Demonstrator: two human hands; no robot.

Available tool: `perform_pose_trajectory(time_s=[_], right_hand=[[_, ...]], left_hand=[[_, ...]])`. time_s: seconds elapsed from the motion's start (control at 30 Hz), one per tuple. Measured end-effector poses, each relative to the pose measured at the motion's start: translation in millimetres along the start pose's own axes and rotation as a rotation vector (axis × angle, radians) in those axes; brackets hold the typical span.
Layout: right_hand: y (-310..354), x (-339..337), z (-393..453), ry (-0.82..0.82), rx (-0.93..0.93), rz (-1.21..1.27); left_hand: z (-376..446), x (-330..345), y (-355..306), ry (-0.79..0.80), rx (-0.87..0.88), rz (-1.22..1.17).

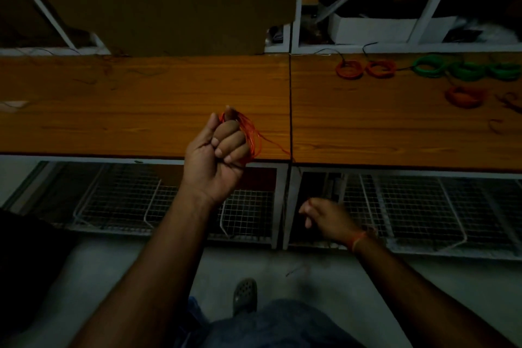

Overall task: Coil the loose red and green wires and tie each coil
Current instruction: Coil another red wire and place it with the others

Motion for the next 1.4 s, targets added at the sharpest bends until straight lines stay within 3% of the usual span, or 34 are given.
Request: perform_pose_trajectory(time_s=[0.07,0.13,0.23,0.27,0.37,0.43,0.57,0.67,0.73,0.8,0.93,1.1,1.33,1.4], right_hand=[[7,17,-10,0.05,-0.079,-0.015],[0,15,-19,-0.036,-0.102,-0.002],[5,2,-30,-0.139,-0.21,-0.313],[17,5,-35,-0.087,-0.266,-0.404],[70,25,-63,0.276,-0.398,-0.514],[114,28,-82,0.335,-0.547,-0.58],[197,-13,-106,0.197,-0.784,-0.349],[226,-55,-104,0.108,-0.783,0.0],[227,-84,-92,0.005,-0.728,0.214],[219,-108,-78,-0.164,-0.667,0.262],[191,-123,-52,-0.306,-0.563,0.419],[167,-111,-36,-0.351,-0.43,0.6],[154,-108,-28,-0.411,-0.395,0.585],[146,-106,-25,-0.434,-0.359,0.583]], left_hand=[[2,-6,-5,-0.007,0.036,-0.043],[3,-13,-17,-0.028,0.09,-0.062],[0,-27,-36,-0.104,0.183,-0.028],[-1,-31,-39,-0.138,0.209,0.002],[-1,-42,-35,-0.266,0.249,0.173],[-1,-44,-27,-0.333,0.253,0.408],[-5,-42,4,-0.298,0.128,1.053],[-10,-40,32,-0.161,-0.024,1.264],[-13,-39,48,-0.056,-0.123,1.254],[-14,-40,57,-0.034,-0.192,1.194],[-13,-29,60,0.042,-0.188,1.101],[-13,-29,68,0.093,-0.27,0.973],[-16,-26,81,0.135,-0.325,0.965],[-17,-21,80,0.147,-0.286,0.856]])
Point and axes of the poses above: each hand's wrist, its own z-axis towards the middle knuckle, its own x-axis out of the palm, y = z × x, the point moved 8 cm from there along z, towards the middle knuckle, and after that the axes turned 4 degrees about z, right-handed, at the moved point
